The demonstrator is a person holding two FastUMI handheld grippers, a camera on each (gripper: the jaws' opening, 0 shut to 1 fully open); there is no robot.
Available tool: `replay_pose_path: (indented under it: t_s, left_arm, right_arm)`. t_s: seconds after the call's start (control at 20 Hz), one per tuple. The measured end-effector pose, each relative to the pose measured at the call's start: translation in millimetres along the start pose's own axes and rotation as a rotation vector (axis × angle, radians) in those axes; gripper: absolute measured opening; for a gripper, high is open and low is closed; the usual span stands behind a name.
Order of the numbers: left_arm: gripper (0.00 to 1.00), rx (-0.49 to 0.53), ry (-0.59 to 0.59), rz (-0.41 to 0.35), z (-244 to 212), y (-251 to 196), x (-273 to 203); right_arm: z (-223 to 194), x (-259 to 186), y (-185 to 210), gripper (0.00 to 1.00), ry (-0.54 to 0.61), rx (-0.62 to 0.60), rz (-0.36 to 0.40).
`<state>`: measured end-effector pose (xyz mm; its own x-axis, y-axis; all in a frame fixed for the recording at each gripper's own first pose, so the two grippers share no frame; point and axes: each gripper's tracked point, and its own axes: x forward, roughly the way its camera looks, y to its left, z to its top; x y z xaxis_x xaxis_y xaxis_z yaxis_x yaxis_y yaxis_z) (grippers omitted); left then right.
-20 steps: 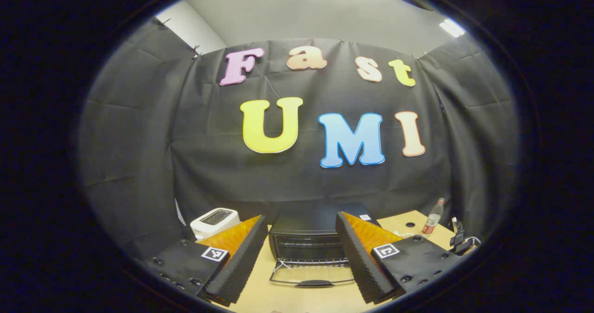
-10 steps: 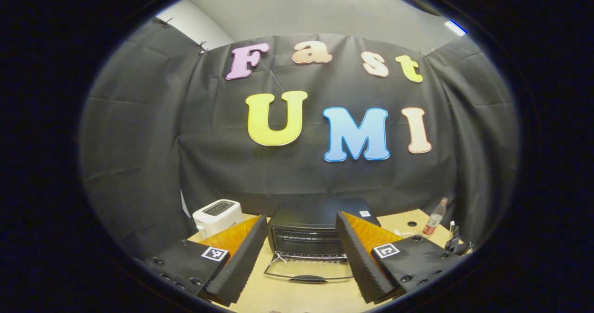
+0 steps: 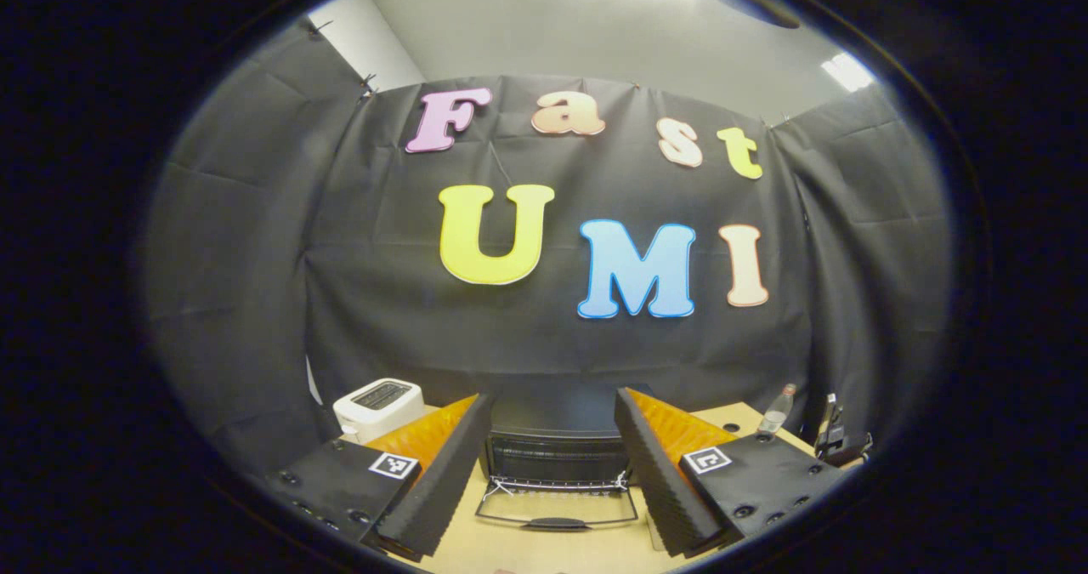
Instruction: Open the electric oven with the left hand, put the food in, and close the electric oven.
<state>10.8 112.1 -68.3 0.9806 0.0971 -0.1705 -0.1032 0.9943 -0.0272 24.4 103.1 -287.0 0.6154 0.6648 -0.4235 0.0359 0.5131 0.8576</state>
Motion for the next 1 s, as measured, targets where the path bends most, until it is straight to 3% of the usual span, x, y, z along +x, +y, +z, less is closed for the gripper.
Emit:
replay_pose_path:
  t_s: [0.4, 0.5, 0.55, 1.0]
  left_arm:
    - [1.0, -0.016, 0.004, -0.062, -9, 51, 1]
    - [0.93, -0.008, 0.012, -0.077, -10, 62, 1]
    - [0.98, -0.005, 0.012, -0.083, -9, 69, 0]
    - [1.0, 0.002, 0.074, -0.095, -25, 124, 8]
  right_arm:
    - [-12, 54, 67, 0.05, -0.057, -0.008, 0.068]
    - [-15, 72, 75, 0.06, -0.06, -0.019, 0.066]
    - [-16, 83, 78, 0.05, -0.062, -0.017, 0.063]
    - [-5, 196, 60, 0.05, -0.092, 0.037, -0.02]
